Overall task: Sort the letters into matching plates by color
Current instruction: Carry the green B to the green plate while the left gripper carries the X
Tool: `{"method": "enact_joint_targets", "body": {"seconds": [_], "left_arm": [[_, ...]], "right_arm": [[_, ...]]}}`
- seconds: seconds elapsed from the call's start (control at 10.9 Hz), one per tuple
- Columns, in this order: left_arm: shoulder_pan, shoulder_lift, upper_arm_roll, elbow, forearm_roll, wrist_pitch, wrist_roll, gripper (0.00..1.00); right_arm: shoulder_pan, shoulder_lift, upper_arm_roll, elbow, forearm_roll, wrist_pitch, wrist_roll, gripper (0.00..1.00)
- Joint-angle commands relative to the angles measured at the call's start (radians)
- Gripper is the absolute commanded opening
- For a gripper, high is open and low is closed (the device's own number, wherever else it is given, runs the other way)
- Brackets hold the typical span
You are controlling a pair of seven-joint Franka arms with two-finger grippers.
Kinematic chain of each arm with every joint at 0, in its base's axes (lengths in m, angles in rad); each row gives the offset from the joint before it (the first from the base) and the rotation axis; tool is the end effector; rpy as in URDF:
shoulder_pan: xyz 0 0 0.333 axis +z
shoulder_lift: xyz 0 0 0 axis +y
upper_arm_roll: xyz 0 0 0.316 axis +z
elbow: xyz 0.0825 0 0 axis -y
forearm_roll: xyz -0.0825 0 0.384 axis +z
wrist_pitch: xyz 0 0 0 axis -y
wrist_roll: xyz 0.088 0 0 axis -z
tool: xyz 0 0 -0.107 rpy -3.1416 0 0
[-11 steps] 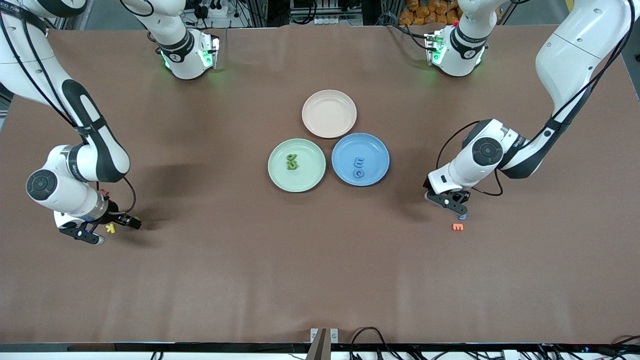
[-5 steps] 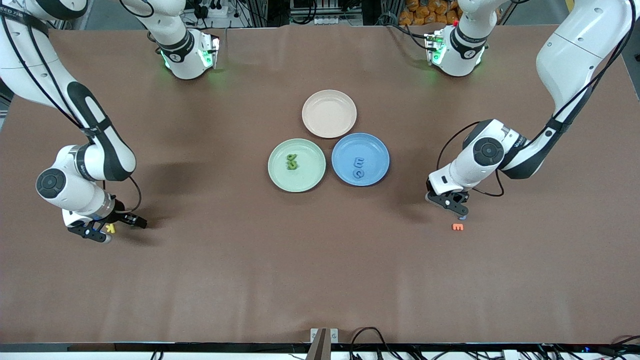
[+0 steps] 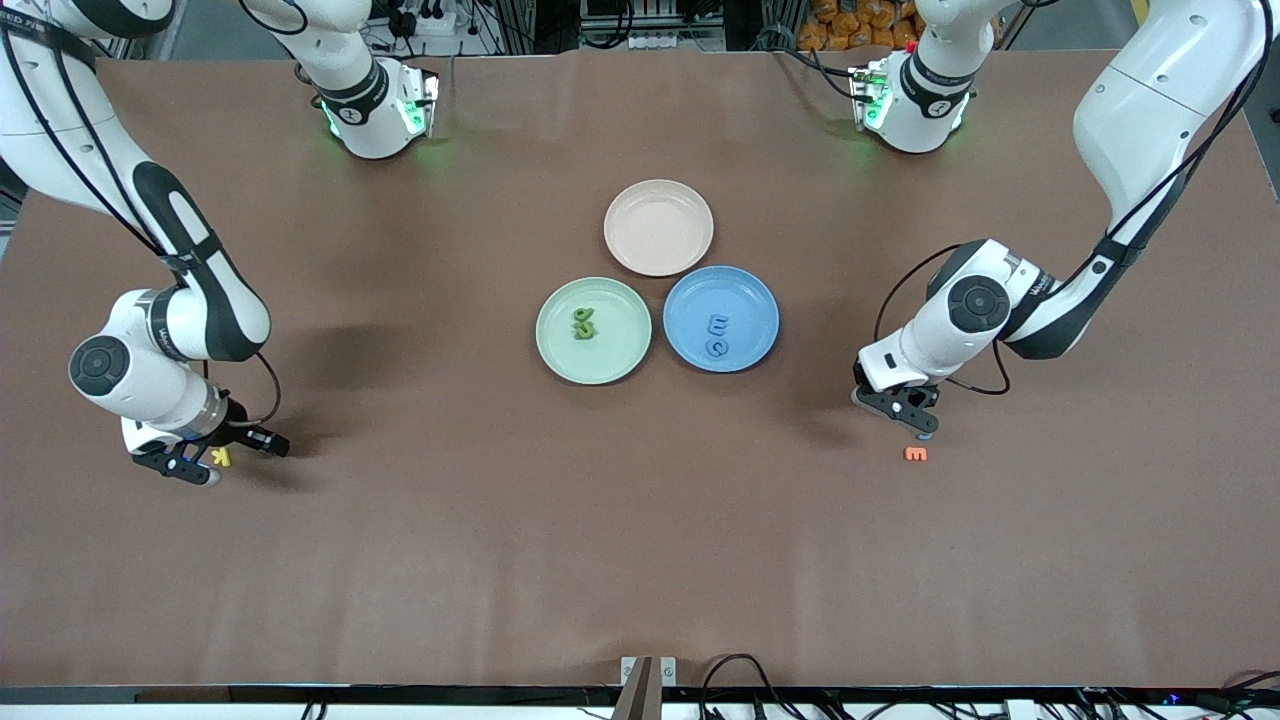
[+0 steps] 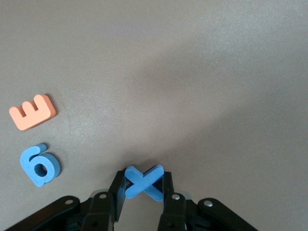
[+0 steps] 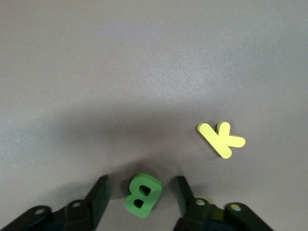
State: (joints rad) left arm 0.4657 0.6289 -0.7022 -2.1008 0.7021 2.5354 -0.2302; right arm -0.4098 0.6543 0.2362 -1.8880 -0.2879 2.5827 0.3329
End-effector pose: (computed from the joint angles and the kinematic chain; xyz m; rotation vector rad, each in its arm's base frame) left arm 0.5552 -0.1458 0.1815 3.0381 -0.7661 0.0703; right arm 0.6272 -0.1117 0.1702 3.0870 -0.4960 0.1113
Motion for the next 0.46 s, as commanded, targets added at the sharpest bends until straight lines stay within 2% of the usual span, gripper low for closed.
{"method": "enact_joint_targets", "body": {"seconds": [0.0,0.37], "left_arm": [[-0.002,-0.006,-0.007,0.016,0.011,0.002,-0.014,0.0],[-0.03,-0.014,-0.037,0.037,0.007,-0.05,-0.087,0.0]], "right_arm": [[-0.029,-0.008,0.018,-0.026,-0.031,0.013,-0.005,0.28],[-0.029,-0.012,0.021,-0.026,-0.03,0.011,-0.005,0.17]]}}
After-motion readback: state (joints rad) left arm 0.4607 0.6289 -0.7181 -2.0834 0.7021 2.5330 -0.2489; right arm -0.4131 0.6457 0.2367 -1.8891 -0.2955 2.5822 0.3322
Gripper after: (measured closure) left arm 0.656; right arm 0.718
